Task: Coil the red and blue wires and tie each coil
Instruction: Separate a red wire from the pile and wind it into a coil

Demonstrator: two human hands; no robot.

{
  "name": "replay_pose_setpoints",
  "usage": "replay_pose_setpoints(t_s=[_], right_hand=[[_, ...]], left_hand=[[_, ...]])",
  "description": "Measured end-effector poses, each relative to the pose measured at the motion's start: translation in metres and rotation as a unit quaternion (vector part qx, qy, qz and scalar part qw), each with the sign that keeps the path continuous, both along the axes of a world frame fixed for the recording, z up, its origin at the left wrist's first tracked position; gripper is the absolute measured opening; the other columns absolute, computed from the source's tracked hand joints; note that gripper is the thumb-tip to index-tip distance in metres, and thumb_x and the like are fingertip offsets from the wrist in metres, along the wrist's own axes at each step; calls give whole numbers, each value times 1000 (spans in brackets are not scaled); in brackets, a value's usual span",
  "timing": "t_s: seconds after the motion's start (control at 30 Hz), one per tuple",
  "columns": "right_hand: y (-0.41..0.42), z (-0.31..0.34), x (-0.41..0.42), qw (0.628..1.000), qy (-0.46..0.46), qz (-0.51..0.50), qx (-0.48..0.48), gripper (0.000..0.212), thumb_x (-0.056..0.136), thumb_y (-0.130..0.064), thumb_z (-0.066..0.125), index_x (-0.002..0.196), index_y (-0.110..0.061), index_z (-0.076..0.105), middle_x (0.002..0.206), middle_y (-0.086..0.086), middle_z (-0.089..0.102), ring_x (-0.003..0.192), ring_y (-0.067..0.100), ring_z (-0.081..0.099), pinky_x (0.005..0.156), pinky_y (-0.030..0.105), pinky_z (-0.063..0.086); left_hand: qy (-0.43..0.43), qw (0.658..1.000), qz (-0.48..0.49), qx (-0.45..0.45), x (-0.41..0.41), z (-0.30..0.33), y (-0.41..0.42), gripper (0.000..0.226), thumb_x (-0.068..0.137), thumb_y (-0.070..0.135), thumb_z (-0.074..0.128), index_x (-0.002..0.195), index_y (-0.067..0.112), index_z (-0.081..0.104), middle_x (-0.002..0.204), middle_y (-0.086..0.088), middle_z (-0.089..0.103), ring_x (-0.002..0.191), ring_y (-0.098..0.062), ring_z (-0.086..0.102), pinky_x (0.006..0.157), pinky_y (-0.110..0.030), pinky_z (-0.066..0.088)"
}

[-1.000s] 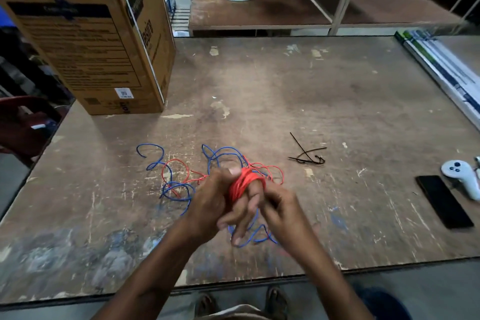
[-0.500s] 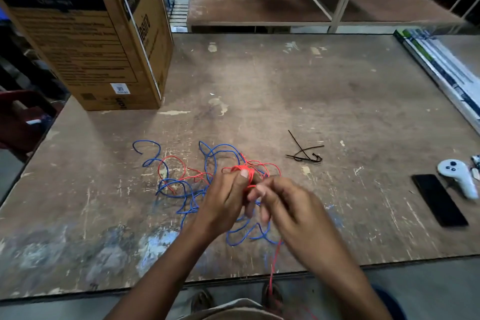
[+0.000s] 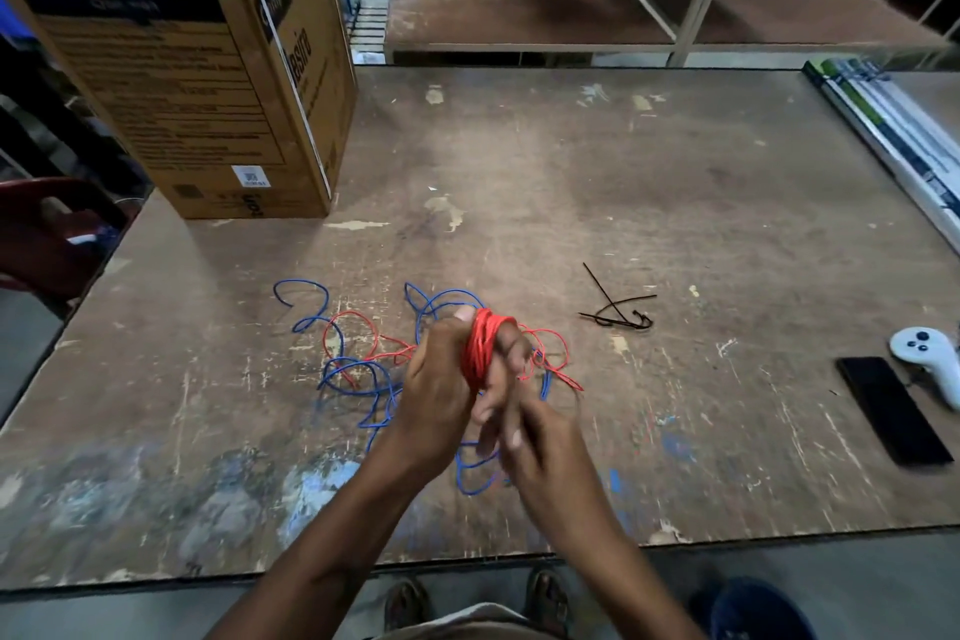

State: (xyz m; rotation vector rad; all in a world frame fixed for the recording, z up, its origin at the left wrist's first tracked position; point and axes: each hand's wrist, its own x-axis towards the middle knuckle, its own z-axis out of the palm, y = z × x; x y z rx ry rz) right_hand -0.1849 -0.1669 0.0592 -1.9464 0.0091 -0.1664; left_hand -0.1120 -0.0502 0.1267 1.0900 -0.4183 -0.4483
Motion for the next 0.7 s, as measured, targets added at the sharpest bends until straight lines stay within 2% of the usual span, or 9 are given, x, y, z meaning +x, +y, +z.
replay_pose_setpoints(t_s=[0.03, 0.1, 0.17, 0.27, 0.4, 0.5, 0.6, 0.63, 0.7], right_hand=[[7, 1, -8, 999, 7, 21, -39, 26, 107, -27, 45, 102, -38, 68, 76, -12, 69, 63, -1, 58, 63, 31, 45], [16, 11, -22, 996, 4, 45, -77, 25, 112, -28, 43, 109, -42, 64, 73, -15, 61, 64, 2, 55, 65, 33, 48], [17, 26, -32, 999, 7, 31, -41, 23, 114, -33, 43, 118, -40, 64, 73, -17, 57, 67, 3, 55, 68, 29, 48], [2, 54, -36, 998, 23, 46, -37, 25, 111, -39, 45, 122, -38, 68, 74, -17, 60, 71, 3, 59, 69, 25, 47], [-30, 92, -26, 998, -2, 19, -58, 24, 108, -37, 50, 103, -29, 72, 73, -16, 61, 64, 3, 57, 60, 13, 40], [-50, 101, -2, 995, -27, 19, -96, 22, 110, -31, 54, 99, -27, 72, 73, -12, 61, 67, 8, 59, 66, 25, 46], [-63, 80, 29, 999, -25, 30, -35, 15, 108, -31, 61, 102, -26, 74, 77, -5, 68, 75, 20, 66, 75, 45, 53], [-64, 70, 36, 999, -27, 36, -6, 14, 106, -30, 64, 103, -24, 76, 80, -2, 70, 78, 21, 68, 77, 45, 54], [-59, 52, 39, 998, -49, 48, 11, 14, 104, -23, 64, 106, -20, 77, 91, -3, 75, 86, 12, 69, 84, 33, 53]], left_hand=[[9, 999, 34, -9, 3, 1, -2, 53, 101, 49, 34, 76, 18, 69, 40, 3, 43, 36, -23, 57, 39, -31, 40], [10, 995, 95, 8, 12, -2, -4, 60, 104, 47, 26, 84, 9, 68, 45, -4, 51, 46, -29, 65, 51, -29, 51], [-41, 987, 129, 87, 19, -10, -2, 64, 106, 51, 25, 93, 8, 70, 57, -9, 63, 60, -33, 71, 63, -33, 55], [-136, 957, 127, 223, 15, -25, 3, 61, 112, 47, 23, 100, 16, 75, 72, -8, 75, 70, -25, 74, 70, -31, 54], [-214, 914, 74, 336, 5, -38, 12, 70, 113, 43, 22, 75, 17, 75, 60, -1, 72, 60, -13, 66, 69, -36, 47], [-167, 939, -27, 300, -8, -34, 18, 68, 113, 38, 22, 77, 17, 76, 44, -4, 60, 45, -28, 58, 59, -41, 47], [-79, 974, -61, 202, -20, -23, 18, 65, 109, 47, 27, 80, 12, 73, 39, -6, 47, 35, -31, 51, 49, -35, 42], [-60, 979, -76, 181, -19, -20, 19, 66, 108, 49, 28, 79, 10, 72, 38, -6, 44, 33, -29, 50, 47, -33, 40], [-31, 983, -120, 135, -15, -16, 19, 65, 106, 50, 27, 77, 13, 72, 36, -2, 41, 30, -23, 49, 43, -26, 39]])
